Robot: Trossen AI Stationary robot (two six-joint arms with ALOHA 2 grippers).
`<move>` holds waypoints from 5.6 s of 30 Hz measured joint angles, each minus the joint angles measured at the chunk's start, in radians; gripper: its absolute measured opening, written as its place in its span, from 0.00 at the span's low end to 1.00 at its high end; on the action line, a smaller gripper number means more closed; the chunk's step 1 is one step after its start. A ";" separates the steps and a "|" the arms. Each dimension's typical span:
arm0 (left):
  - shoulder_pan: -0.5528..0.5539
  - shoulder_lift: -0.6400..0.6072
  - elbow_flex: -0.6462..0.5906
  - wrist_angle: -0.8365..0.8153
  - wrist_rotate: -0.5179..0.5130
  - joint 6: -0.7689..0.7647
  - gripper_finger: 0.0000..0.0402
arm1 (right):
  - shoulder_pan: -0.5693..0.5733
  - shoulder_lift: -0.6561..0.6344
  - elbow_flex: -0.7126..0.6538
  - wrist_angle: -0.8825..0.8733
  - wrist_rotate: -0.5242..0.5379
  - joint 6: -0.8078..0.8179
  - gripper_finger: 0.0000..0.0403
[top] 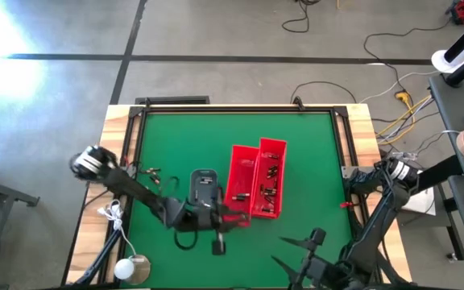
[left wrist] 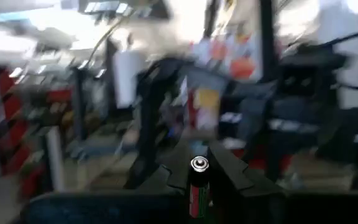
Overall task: Sort batteries
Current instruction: Put the silver battery into the gray bin, then put the big black battery into the left red bin
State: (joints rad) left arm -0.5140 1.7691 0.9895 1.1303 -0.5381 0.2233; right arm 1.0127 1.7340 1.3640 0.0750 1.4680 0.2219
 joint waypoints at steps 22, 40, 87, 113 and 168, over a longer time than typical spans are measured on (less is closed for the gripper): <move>0.089 -0.457 -0.074 -1.647 0.108 -0.713 0.04 | -0.052 0.078 -0.060 -0.723 -0.586 0.959 0.60; 0.374 -0.288 -0.075 -1.648 0.347 -0.466 0.04 | 0.023 0.075 -0.060 -0.751 -0.709 0.933 0.51; 0.322 -0.537 -0.200 -2.242 0.286 -1.618 0.27 | -0.096 -0.180 -0.060 -0.759 -0.585 0.346 0.47; 0.321 -0.524 -0.408 -2.176 0.250 -2.443 0.46 | -0.048 -0.035 -0.066 -0.837 -0.635 0.441 0.49; 0.377 -0.246 -0.287 -2.118 0.415 -2.273 0.26 | 0.098 -0.014 -0.192 -0.936 -0.657 0.748 0.48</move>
State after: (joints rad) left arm -0.1371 1.5234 0.7021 -0.9875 -0.1236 -2.0492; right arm 1.1107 1.7196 1.1721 -0.8608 0.8112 0.9695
